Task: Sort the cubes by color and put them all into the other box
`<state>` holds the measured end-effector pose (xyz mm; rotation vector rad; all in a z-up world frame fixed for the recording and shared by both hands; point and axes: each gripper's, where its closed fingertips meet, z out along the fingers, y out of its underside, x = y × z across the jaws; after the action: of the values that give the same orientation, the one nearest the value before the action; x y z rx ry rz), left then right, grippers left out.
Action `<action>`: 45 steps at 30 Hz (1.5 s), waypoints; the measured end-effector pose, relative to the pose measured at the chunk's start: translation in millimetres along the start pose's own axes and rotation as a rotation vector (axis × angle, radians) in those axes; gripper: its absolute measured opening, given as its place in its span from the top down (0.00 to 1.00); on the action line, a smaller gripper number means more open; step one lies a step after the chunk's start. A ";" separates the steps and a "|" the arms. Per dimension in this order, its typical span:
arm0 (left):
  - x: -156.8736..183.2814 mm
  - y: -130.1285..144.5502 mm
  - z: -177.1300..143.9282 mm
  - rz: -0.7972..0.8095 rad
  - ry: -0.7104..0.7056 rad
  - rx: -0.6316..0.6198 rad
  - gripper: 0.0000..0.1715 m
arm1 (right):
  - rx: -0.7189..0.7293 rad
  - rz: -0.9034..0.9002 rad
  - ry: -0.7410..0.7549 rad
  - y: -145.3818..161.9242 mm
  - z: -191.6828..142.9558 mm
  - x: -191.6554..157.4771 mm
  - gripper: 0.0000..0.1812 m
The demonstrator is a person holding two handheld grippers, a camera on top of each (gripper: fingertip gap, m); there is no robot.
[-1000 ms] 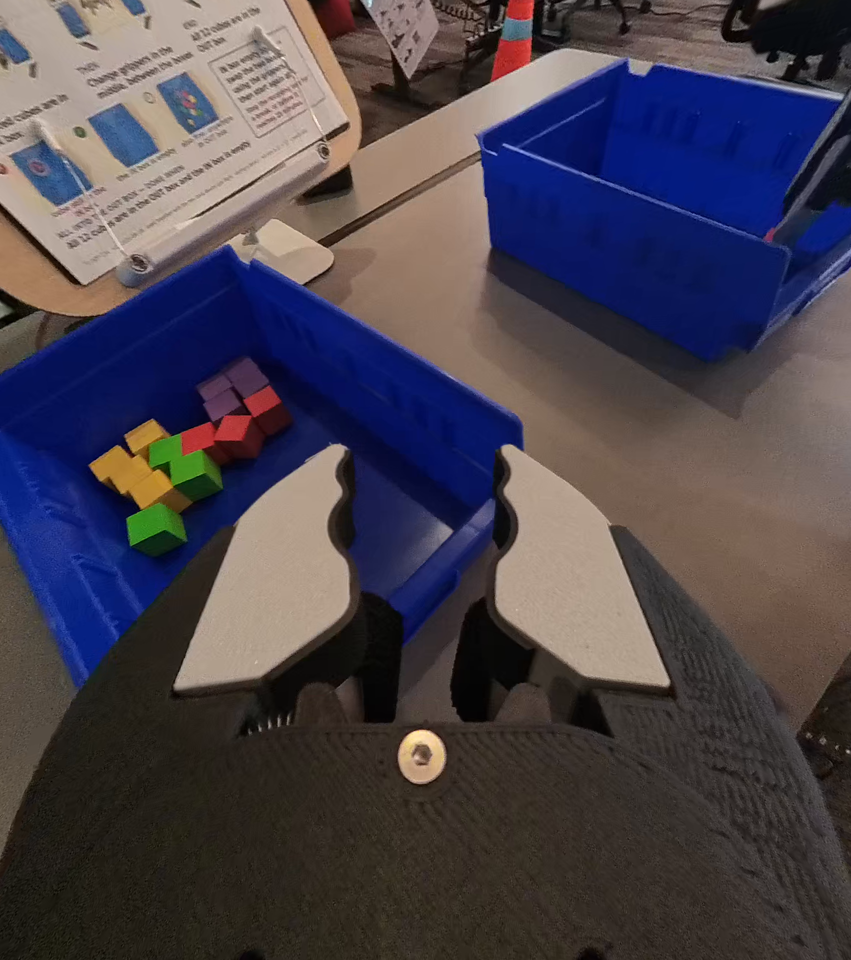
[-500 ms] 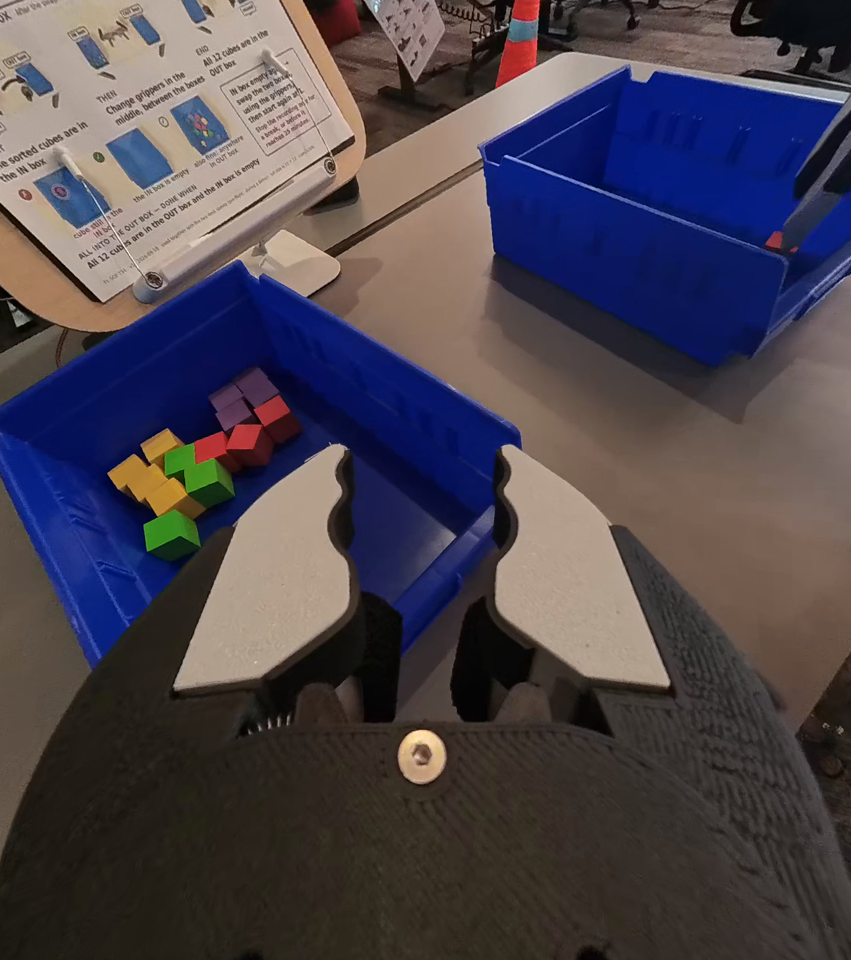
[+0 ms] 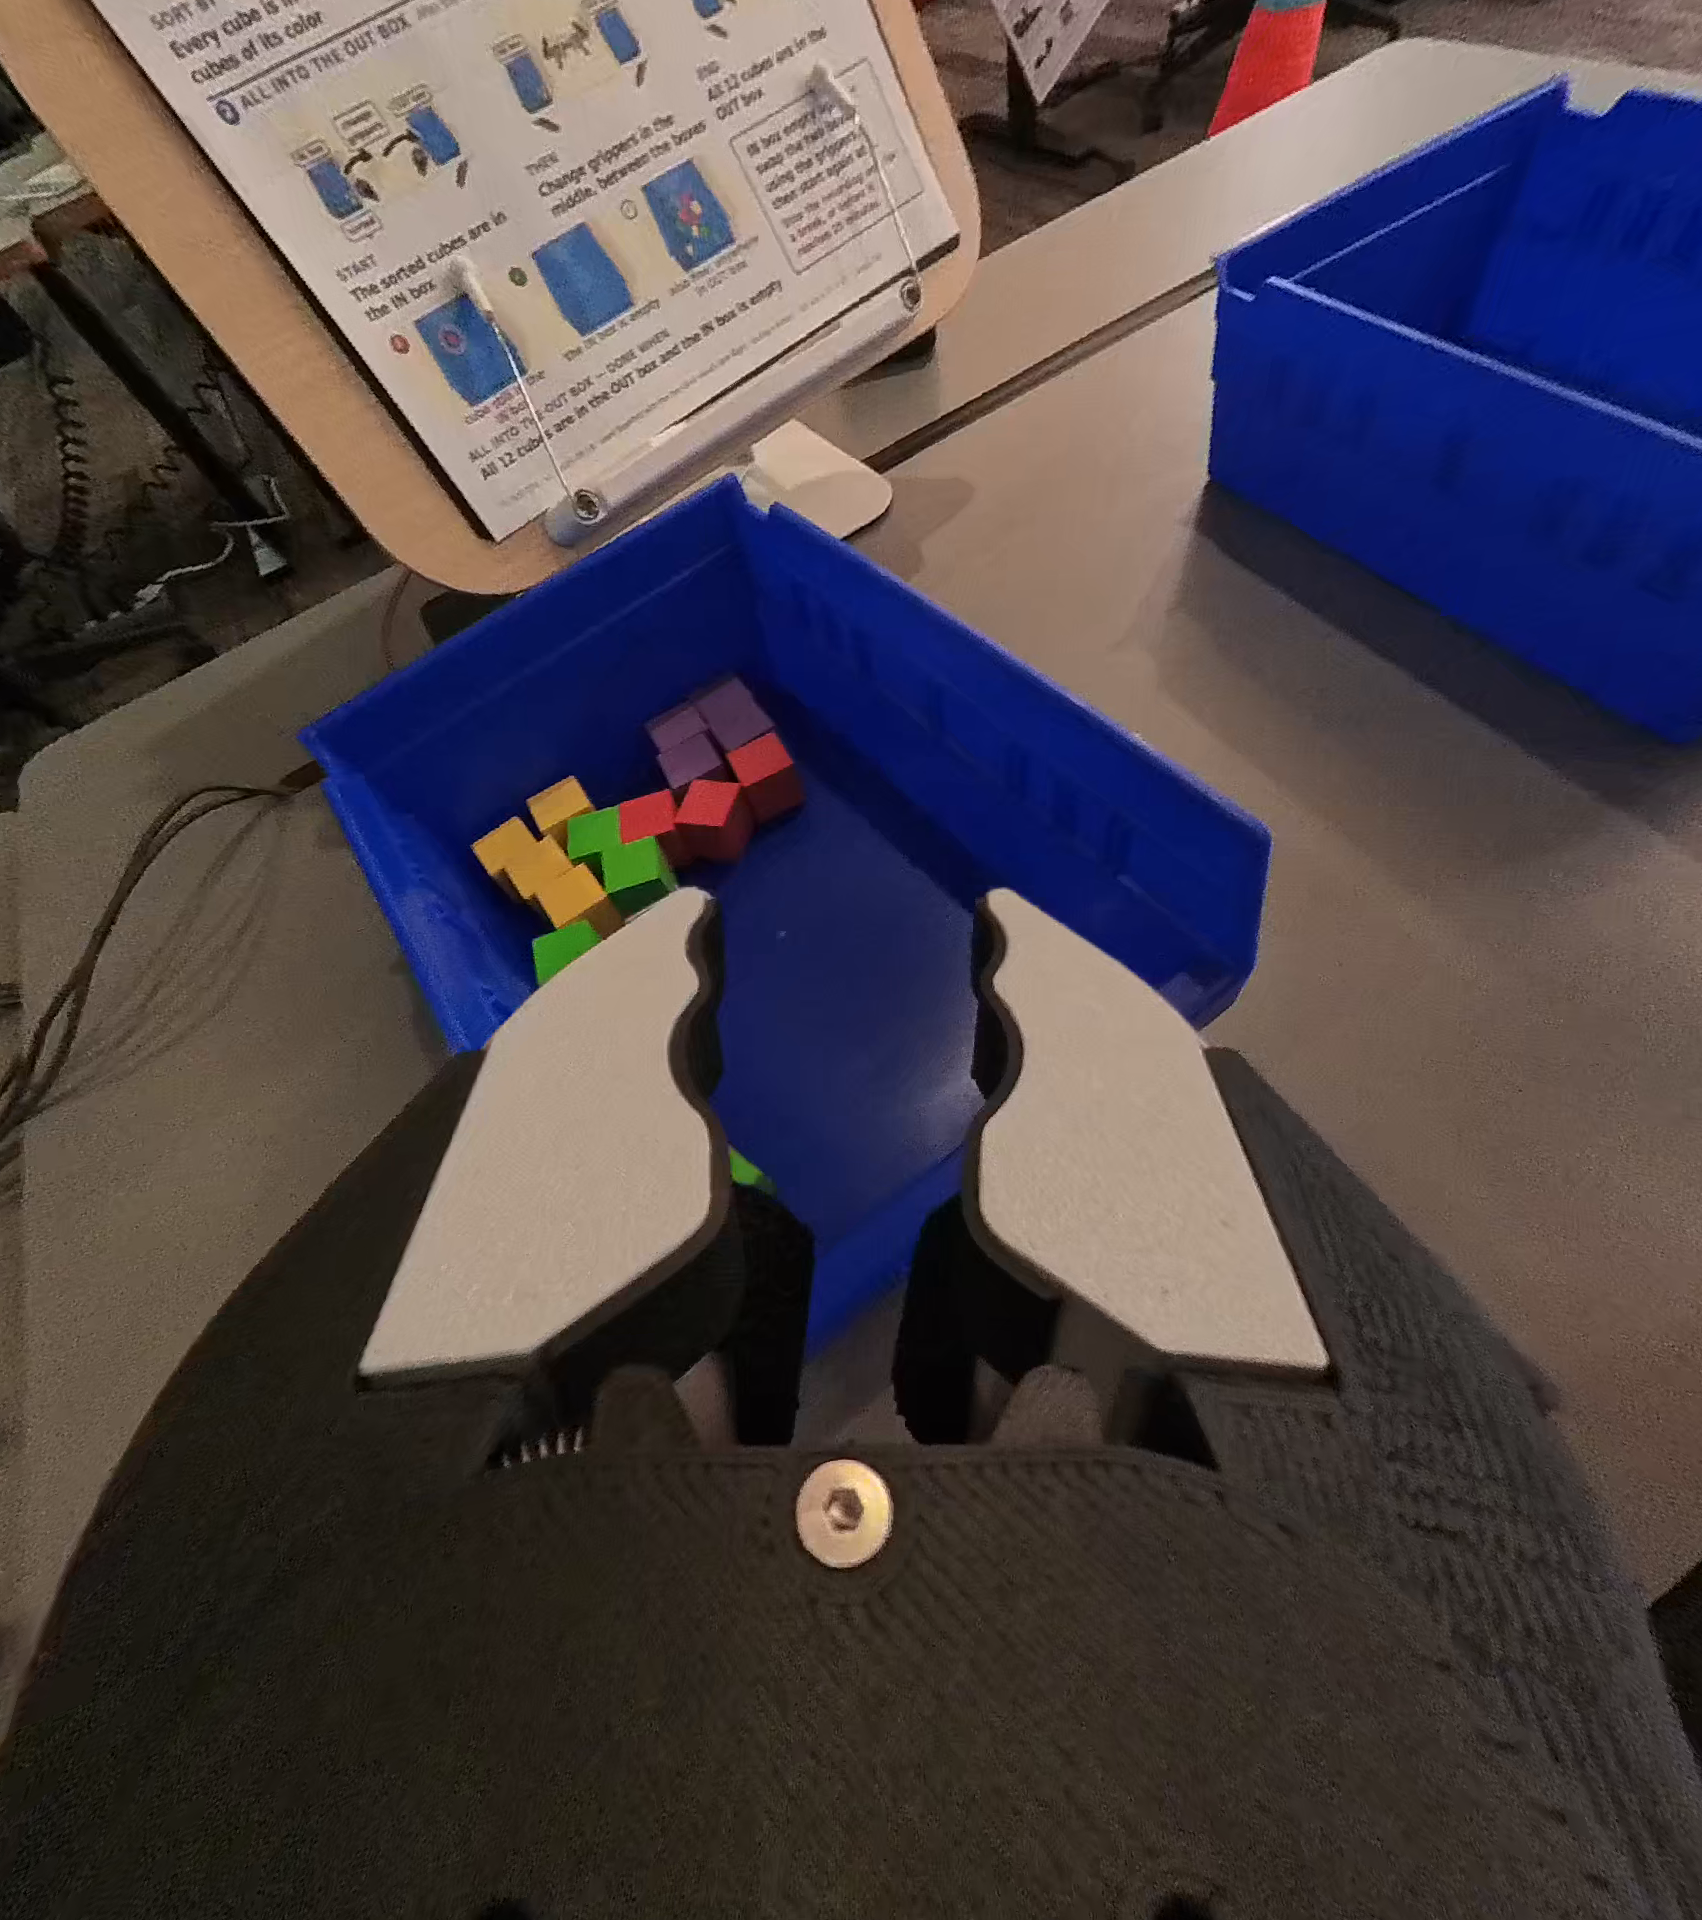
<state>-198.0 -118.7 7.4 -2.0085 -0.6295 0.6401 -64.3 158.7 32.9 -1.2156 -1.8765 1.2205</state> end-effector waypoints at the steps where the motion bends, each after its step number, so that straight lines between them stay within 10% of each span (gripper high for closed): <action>1: -1.7 0.3 0.0 0.008 -0.007 -0.011 0.73 | 0.071 0.004 -0.049 -5.2 2.3 -17.8 0.72; 12: -7.7 15.7 37.1 0.207 0.074 -0.259 0.66 | 0.220 0.095 -0.312 6.5 48.4 -88.6 0.72; 25: -48.5 41.7 143.2 0.968 0.428 -0.557 0.73 | 0.169 0.157 -0.339 20.3 64.9 -84.3 0.73; 45: -87.0 88.4 222.9 0.986 0.516 -0.745 0.78 | 0.097 0.198 -0.289 32.6 84.7 -65.0 0.74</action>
<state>-391.7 -80.7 -154.2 -3.0244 0.5927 0.3980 -95.7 72.9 -31.1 -1.2492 -1.9045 1.6499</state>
